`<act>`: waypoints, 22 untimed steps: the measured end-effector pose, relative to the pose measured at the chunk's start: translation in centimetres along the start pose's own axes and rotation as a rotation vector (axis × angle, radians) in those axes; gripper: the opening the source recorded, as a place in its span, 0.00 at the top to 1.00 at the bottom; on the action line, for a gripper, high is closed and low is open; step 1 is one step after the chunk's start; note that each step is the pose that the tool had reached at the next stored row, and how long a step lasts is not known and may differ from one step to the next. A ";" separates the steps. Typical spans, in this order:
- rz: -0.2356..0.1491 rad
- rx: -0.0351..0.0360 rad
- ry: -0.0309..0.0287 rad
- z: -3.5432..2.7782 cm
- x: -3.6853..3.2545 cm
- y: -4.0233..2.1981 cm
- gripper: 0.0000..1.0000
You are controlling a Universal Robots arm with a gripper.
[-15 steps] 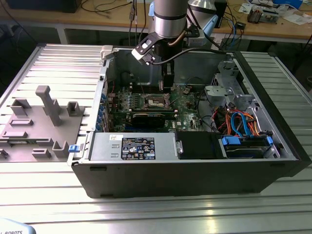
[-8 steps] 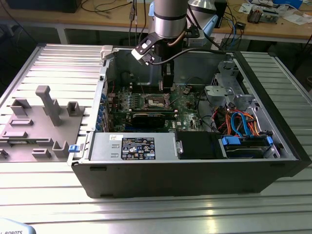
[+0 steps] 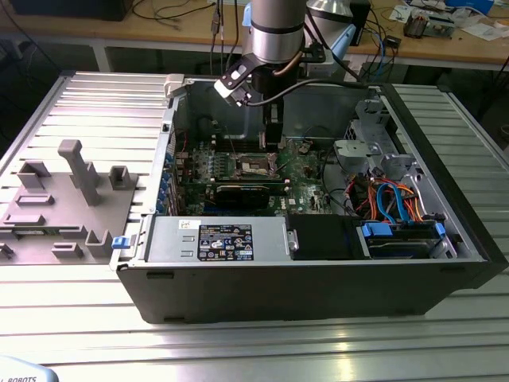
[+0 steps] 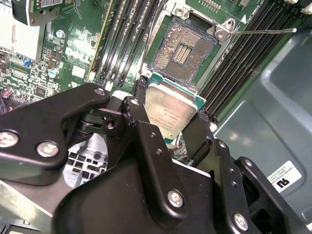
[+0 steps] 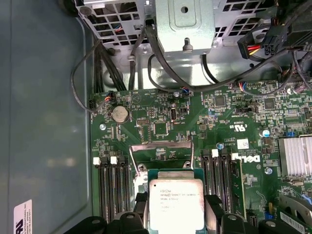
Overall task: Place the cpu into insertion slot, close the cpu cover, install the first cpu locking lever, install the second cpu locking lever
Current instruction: 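Place the cpu into insertion slot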
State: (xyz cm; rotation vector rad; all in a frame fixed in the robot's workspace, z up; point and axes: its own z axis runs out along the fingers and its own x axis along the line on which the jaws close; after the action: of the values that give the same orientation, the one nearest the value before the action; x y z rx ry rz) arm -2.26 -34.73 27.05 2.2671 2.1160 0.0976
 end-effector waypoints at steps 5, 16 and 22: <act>0.008 -0.0001 -0.0006 0.05 0.00 0.00 0.46; 0.026 -0.0005 -0.0018 0.14 0.00 -0.01 0.46; 0.037 -0.0007 -0.0027 0.20 0.00 -0.01 0.46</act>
State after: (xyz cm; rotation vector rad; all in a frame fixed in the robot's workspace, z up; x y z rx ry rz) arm -2.26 -34.73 26.85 2.3055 2.0724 0.0964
